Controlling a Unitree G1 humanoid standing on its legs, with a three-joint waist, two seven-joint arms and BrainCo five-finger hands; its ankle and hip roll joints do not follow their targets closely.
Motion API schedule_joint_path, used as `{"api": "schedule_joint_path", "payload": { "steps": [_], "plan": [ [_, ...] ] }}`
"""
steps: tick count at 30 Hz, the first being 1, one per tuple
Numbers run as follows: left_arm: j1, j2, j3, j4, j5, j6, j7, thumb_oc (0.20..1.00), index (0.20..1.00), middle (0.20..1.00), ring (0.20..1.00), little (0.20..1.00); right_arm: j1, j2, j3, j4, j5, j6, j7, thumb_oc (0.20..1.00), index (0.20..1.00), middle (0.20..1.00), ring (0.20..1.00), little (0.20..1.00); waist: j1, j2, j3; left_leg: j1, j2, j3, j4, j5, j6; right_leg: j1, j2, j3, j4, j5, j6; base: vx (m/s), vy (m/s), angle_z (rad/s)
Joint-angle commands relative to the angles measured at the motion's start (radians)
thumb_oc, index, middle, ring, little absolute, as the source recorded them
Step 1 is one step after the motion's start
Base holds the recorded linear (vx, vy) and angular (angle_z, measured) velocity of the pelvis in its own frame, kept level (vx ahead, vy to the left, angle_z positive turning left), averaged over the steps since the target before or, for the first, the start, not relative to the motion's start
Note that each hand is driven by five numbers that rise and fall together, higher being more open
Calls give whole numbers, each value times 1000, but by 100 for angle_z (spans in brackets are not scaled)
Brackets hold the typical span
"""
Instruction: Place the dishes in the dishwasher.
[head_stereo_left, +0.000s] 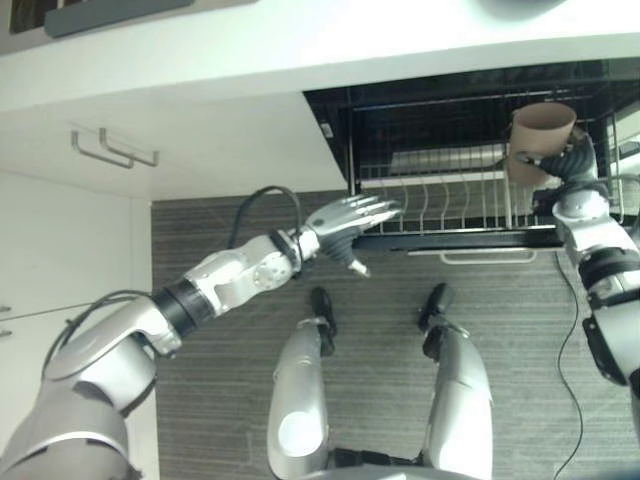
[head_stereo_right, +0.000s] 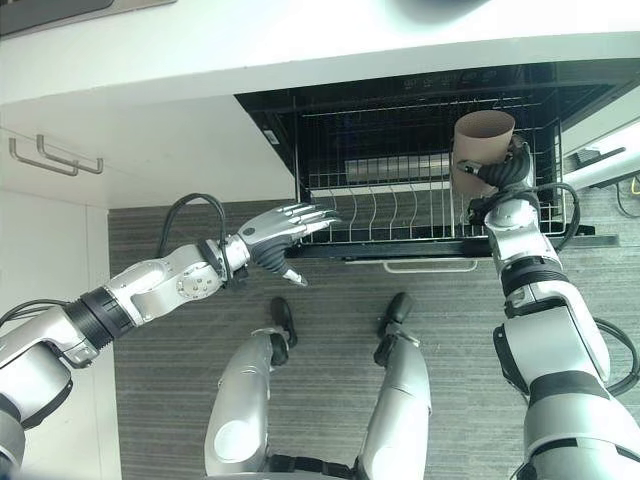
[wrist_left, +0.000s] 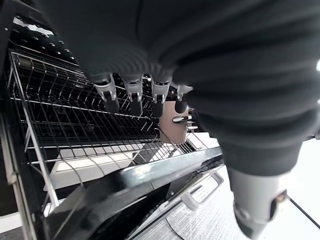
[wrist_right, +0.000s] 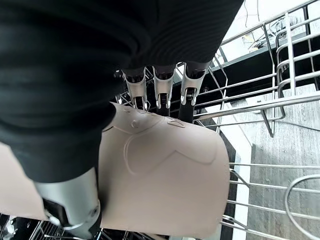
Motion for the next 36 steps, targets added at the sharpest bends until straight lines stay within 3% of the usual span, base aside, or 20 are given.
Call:
{"api": "schedule_joint_path", "payload": {
  "steps": [1,5,6,10,16,19,23,28,31,36],
  "plan": [
    [21,-10,29,-62,4,-28,40,1000,1000,1000,1000,1000,86,-4,-30,94,26,132,-172,1000,1000,1000,1000,1000,9,37,-16,-63,16,-89,-37,30,-24,38,-33,-1,85,-143,121,0,0,0],
    [30,-17,30,-64,17,-34,45,1000,1000,1000,1000,1000,60,-8,-31,107,4,142,-250,1000,1000,1000,1000,1000,14,40,-16,-67,15,-85,-37,31,-23,37,-32,-7,81,-140,121,0,0,0],
    [34,-21,26,-60,24,-38,52,1000,1000,1000,1000,1000,54,-7,-31,113,2,158,-343,1000,1000,1000,1000,1000,15,42,-16,-68,15,-83,-36,29,-22,35,-31,-7,82,-141,122,0,0,0],
    [53,-35,28,-63,44,-37,57,1000,1000,1000,1000,1000,45,0,-51,139,-35,148,-469,1000,1000,1000,1000,1000,22,49,-16,-64,12,-79,-38,28,-20,44,-32,-13,76,-140,122,0,0,0],
    [79,-45,25,-67,77,-48,70,1000,1000,1000,1000,1000,32,11,-53,142,-46,93,-570,1000,1000,1000,1000,1000,32,59,-16,-68,10,-77,-38,26,-17,43,-39,-22,76,-140,123,0,0,0],
    [82,-44,26,-68,79,-51,69,1000,1000,1000,1000,1000,30,12,-53,138,-51,84,-576,1000,1000,1000,1000,1000,33,59,-16,-69,8,-78,-37,26,-17,44,-38,-23,75,-140,124,0,0,0],
    [95,-41,26,-85,87,-47,70,1000,1000,1000,1000,1000,32,29,-60,126,29,18,-560,1000,1000,1000,1000,1000,38,62,-16,-68,5,-80,-41,25,-14,48,-38,-24,70,-140,123,0,0,0],
    [100,-33,37,-114,86,-10,59,1000,1000,1000,1000,1000,50,75,-98,82,232,-129,-466,1000,1000,1000,1000,1000,36,59,-16,-56,5,-78,-49,26,-13,60,-36,-23,68,-144,121,1,7,0],
    [115,-29,48,-127,111,43,53,1000,1000,1000,1000,1000,96,139,-103,-79,381,-276,-268,1000,1000,1000,1000,1000,22,51,-16,-23,8,-72,-62,30,-11,86,-30,-16,68,-151,115,13,41,-3],
    [159,-37,76,-132,151,95,57,1000,1000,1000,1000,1000,250,220,-178,-349,456,-316,-200,1000,1000,1000,1000,1000,-8,39,-16,39,7,-65,-71,26,-2,130,-26,-3,94,-174,111,15,37,0]
  ]
}}
